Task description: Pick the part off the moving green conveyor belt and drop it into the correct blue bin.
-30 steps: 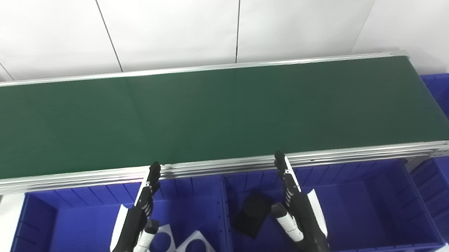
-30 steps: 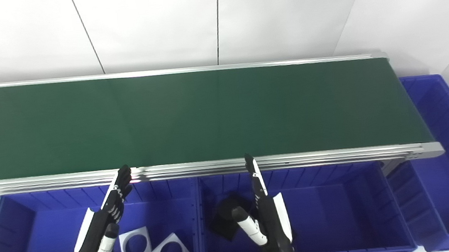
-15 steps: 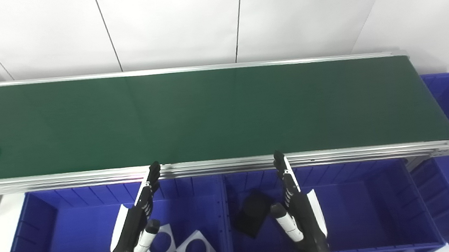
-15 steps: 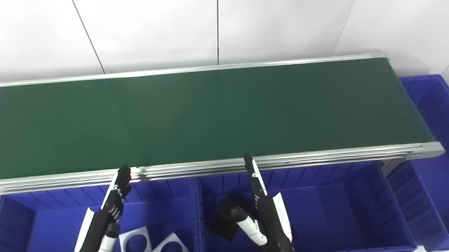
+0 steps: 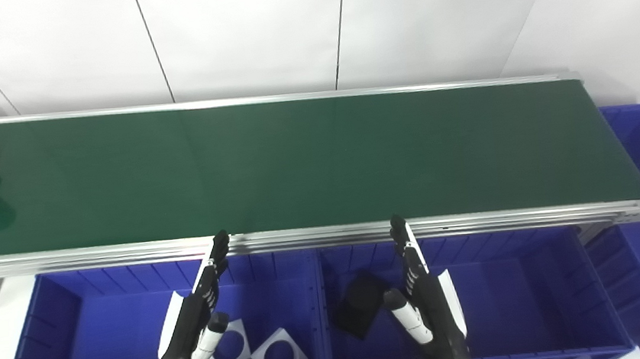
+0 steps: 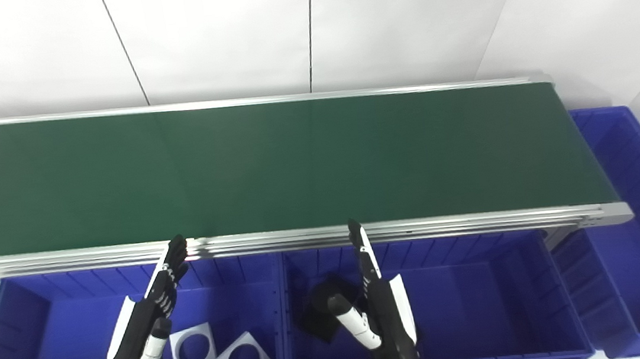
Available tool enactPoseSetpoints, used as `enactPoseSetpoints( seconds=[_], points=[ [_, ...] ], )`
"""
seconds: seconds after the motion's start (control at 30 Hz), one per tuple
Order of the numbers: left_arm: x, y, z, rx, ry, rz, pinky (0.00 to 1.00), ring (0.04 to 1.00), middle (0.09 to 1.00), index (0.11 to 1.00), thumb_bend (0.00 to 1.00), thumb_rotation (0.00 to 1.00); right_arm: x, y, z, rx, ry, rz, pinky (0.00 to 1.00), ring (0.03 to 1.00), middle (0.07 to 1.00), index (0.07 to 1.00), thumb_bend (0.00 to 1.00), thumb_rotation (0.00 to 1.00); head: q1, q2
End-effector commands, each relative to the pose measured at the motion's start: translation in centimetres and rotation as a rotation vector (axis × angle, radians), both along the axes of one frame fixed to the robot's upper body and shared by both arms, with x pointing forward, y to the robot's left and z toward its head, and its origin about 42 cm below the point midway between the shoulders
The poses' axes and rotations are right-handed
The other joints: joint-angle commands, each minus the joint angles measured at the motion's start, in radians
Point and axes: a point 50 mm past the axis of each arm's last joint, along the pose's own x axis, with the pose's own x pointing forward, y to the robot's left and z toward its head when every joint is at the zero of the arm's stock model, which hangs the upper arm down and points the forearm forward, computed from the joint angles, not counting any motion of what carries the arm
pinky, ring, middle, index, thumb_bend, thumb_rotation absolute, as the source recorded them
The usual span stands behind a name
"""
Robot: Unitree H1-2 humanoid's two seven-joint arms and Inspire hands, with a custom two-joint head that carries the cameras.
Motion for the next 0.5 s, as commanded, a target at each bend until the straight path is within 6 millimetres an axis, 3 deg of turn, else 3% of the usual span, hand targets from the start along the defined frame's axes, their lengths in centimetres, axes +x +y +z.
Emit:
enactPoseSetpoints(
  seconds=[0.0,0.47],
  points=[
    [0.56,-0.03,1.01,-0.019,-0.073,0.006,1.0,1.0,1.0,1.0,0.85,1.0,0.21,0.36,1.04,0.022,-0.072,0.019,1.0,1.0,1.0,1.0,0.76,0.86,-0.001,0.001],
    [0.48,0.12,1.02,-0.02,-0.072,0.012,0.99,0.997,1.0,1.0,0.84,1.0,0.12,0.41,1.09,0.024,-0.066,0.021,1.0,1.0,1.0,1.0,0.79,0.86,0.001,0.002]
  ],
)
